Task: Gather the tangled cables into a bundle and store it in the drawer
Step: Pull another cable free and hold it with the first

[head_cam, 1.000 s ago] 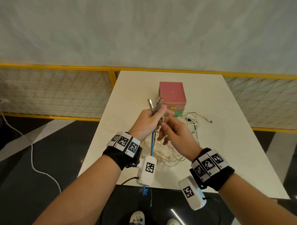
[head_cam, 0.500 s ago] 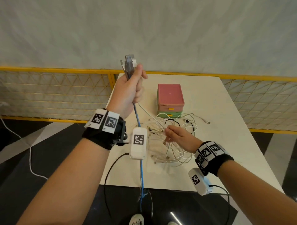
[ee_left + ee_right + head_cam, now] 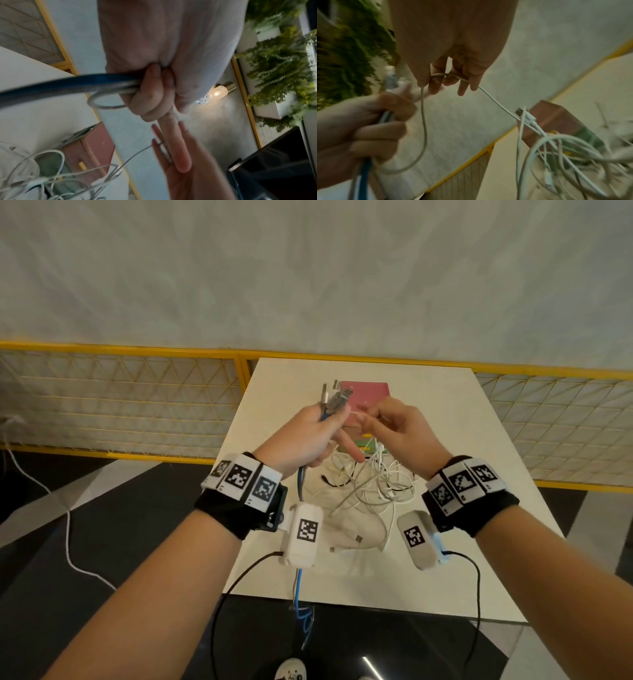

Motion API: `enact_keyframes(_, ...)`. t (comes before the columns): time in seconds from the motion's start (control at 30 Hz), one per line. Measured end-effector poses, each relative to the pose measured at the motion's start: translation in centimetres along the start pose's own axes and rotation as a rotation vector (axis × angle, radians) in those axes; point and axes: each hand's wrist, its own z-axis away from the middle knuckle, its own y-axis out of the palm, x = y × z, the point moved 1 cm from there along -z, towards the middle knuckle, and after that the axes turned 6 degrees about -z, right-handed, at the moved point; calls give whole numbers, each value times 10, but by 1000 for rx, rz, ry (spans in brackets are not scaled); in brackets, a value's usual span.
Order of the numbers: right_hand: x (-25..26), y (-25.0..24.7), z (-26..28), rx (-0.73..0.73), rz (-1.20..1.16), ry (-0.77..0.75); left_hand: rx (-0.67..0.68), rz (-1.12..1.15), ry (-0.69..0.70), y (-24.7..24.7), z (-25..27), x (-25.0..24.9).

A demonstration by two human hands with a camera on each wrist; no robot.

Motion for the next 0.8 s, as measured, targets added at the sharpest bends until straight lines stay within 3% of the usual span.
enact_keyframes(0.13,12,-7,-5,-31,-31,-76,-33,-107,-5,6,-11,1)
enact_keyframes(0.23,2,-11,0,-1,-1,-62,-167,-189,124,1,-15,-6)
enact_keyframes(0.4,-59,8,24,229,5,206,-452,31,300,-17,-21,-26)
enact_keyframes(0.6,-75,5,21,232,-185,329,-566,97,321,-32,-19,-25)
enact_keyframes(0.73,-85,-2,15,434,345,308,-662,171,349,-41,-15,-29)
enact_keyframes(0.8,-89,-2,20,486,429,335,-702,201,382,-47,-11,-34)
